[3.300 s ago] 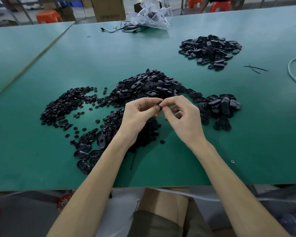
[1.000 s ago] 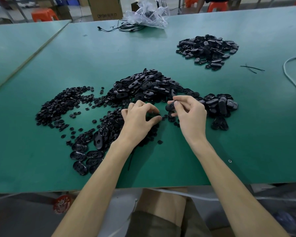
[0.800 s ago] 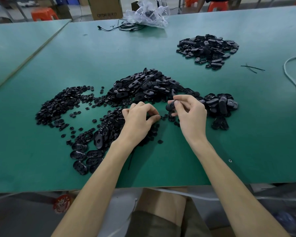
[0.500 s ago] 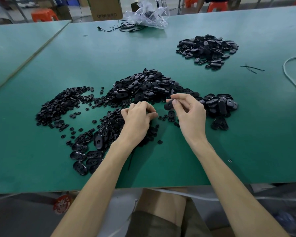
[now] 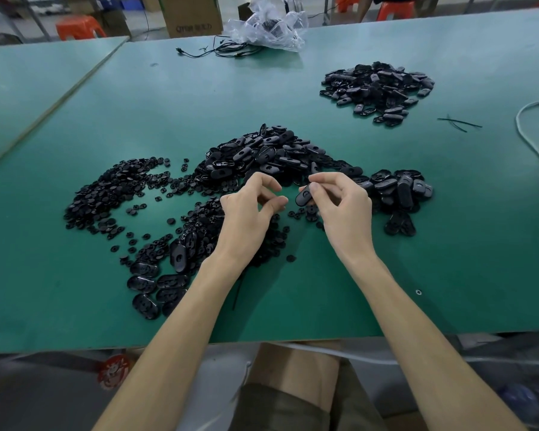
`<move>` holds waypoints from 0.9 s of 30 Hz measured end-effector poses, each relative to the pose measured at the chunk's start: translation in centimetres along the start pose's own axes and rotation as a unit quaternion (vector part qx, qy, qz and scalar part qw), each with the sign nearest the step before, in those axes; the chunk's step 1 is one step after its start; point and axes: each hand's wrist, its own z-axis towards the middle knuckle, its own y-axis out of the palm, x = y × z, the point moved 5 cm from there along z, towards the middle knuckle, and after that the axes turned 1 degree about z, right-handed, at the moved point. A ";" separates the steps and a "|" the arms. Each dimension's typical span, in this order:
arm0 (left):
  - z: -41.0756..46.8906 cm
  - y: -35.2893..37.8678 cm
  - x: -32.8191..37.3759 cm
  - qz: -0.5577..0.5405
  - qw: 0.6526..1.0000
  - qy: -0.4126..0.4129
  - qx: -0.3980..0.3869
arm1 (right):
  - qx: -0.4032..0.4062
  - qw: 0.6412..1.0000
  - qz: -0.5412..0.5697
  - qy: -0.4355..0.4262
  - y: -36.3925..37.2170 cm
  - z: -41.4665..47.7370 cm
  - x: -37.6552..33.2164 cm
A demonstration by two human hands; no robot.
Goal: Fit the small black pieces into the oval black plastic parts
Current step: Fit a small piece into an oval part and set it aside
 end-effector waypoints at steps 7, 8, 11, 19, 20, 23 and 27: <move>0.1 -0.4 0.7 0.008 0.999 0.043 0.029 | -0.002 1.000 -0.001 0.011 -0.1 0.0 0.0; 0.1 -0.4 0.7 0.005 0.998 0.044 0.035 | -0.003 1.000 -0.001 0.012 0.0 -0.1 0.0; 0.1 -0.5 0.8 -0.015 0.998 0.043 0.035 | -0.008 1.000 0.000 0.012 0.0 -0.1 -0.1; 0.3 -0.8 0.8 -0.092 0.994 0.034 0.039 | -0.011 1.000 -0.001 0.010 0.1 -0.2 -0.2; 0.3 -0.8 0.8 -0.096 0.994 0.034 0.036 | -0.012 1.000 -0.001 0.010 0.1 -0.1 -0.2; 0.2 -0.4 0.8 -0.101 0.994 0.026 0.017 | -0.015 1.000 0.002 0.010 0.1 -0.1 -0.3; 0.1 -0.2 0.8 -0.077 0.996 0.034 0.016 | -0.019 1.000 0.001 0.009 0.1 -0.2 -0.4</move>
